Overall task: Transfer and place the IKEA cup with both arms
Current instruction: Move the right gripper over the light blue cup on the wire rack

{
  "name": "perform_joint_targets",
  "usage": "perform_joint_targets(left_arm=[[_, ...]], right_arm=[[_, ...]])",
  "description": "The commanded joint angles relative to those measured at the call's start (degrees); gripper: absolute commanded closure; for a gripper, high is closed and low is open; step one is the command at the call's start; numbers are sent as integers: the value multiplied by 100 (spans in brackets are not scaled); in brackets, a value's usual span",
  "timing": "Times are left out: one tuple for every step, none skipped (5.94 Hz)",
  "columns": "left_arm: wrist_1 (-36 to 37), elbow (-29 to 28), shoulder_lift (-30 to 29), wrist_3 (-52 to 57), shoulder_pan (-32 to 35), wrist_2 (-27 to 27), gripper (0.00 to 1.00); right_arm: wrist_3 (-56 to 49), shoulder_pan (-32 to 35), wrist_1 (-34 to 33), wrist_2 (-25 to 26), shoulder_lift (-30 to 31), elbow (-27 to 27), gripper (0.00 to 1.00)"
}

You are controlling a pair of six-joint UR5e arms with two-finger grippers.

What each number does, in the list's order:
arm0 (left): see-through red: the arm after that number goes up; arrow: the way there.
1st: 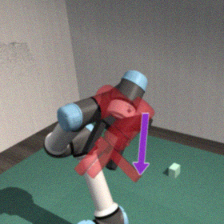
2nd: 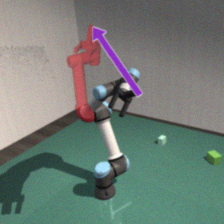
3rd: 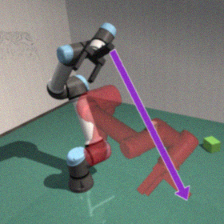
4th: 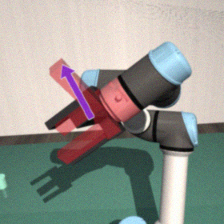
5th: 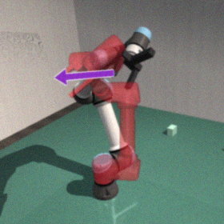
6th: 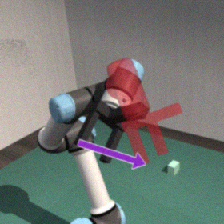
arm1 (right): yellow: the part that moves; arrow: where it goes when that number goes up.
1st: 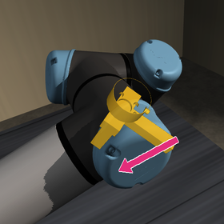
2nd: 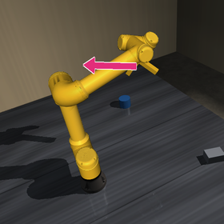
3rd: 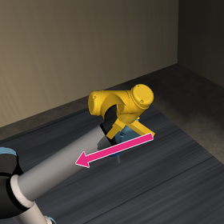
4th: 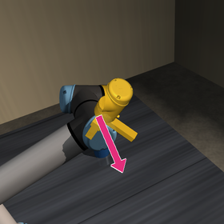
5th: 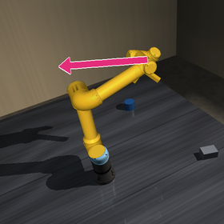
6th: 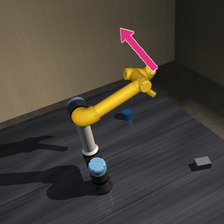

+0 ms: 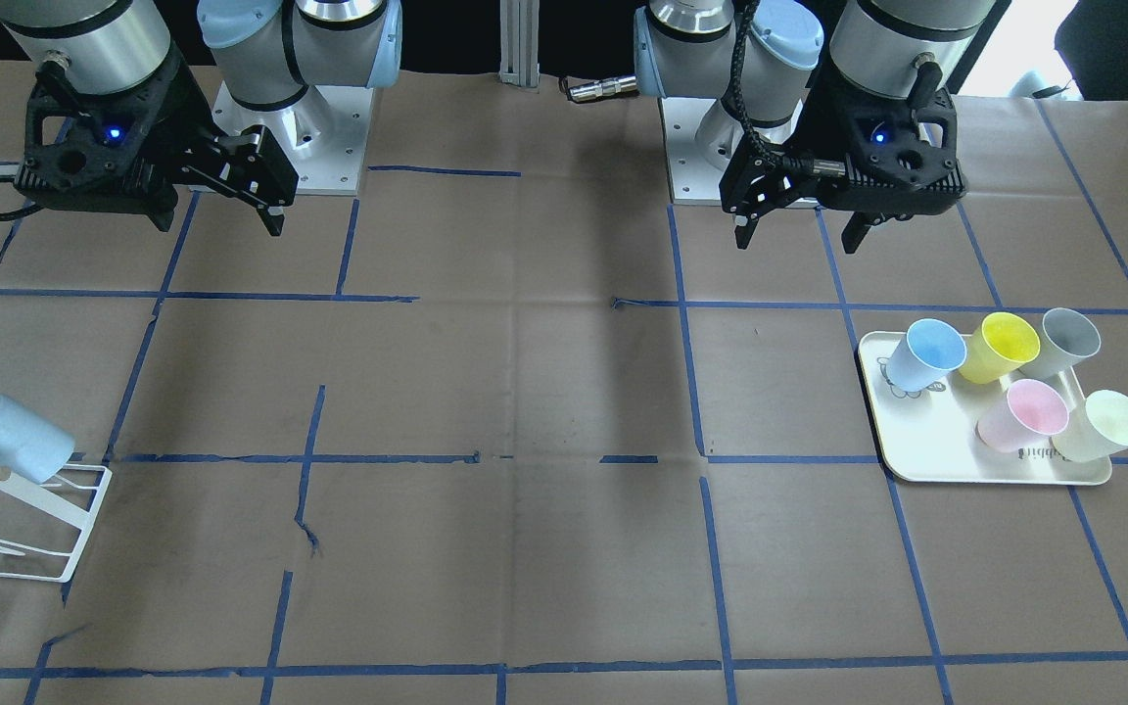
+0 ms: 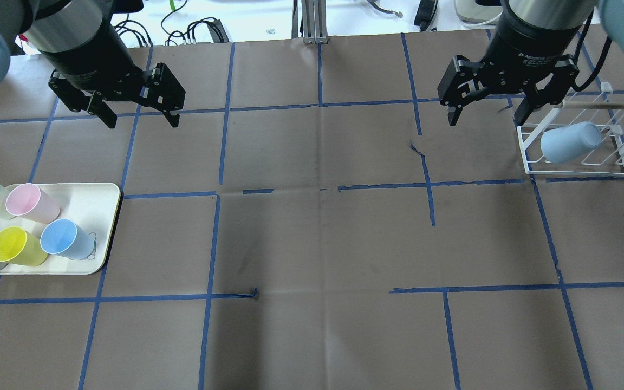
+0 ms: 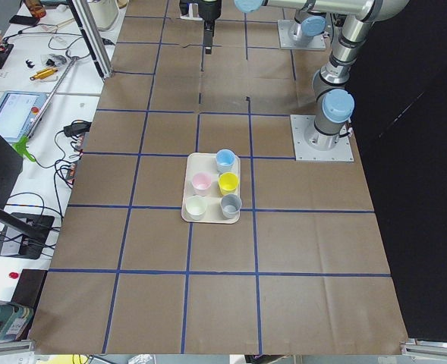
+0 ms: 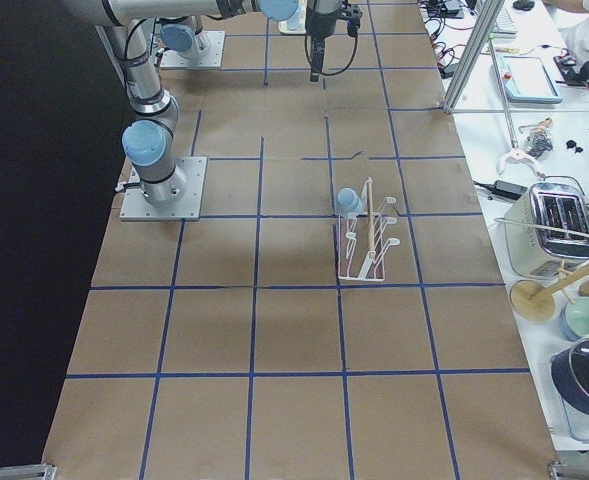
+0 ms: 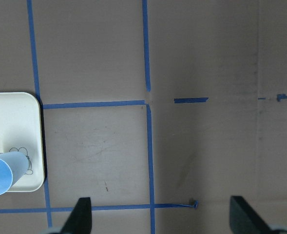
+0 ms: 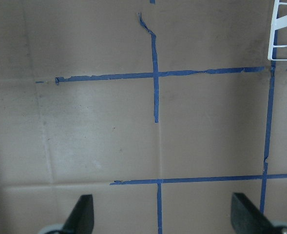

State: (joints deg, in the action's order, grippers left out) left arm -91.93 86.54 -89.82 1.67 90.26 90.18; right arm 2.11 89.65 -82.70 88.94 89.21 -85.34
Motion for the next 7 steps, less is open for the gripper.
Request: perform_joint_targets(left_arm=[[9,12,0,9,0,0,2],[17,20,9,9,0,0,2],[18,29,9,9,0,0,2],[26,47,17,18,0,0,2],[35,56,18,18,0,0,2],[35,64,18,18,0,0,2],[35,64,18,18,0,0,2]], right_arm=[[0,0,0,-8,-1,0,0],[0,0,0,1,-1,0,0],[0,-9,26,-8,-1,0,0],[-26,-61,-26,-8,-1,17,0],[-52,-183,-79,18,-9,87,0],[-662,-759,-79,-34,-27,114,0],[-1903,-1574,-314,-52,-105,123,0]])
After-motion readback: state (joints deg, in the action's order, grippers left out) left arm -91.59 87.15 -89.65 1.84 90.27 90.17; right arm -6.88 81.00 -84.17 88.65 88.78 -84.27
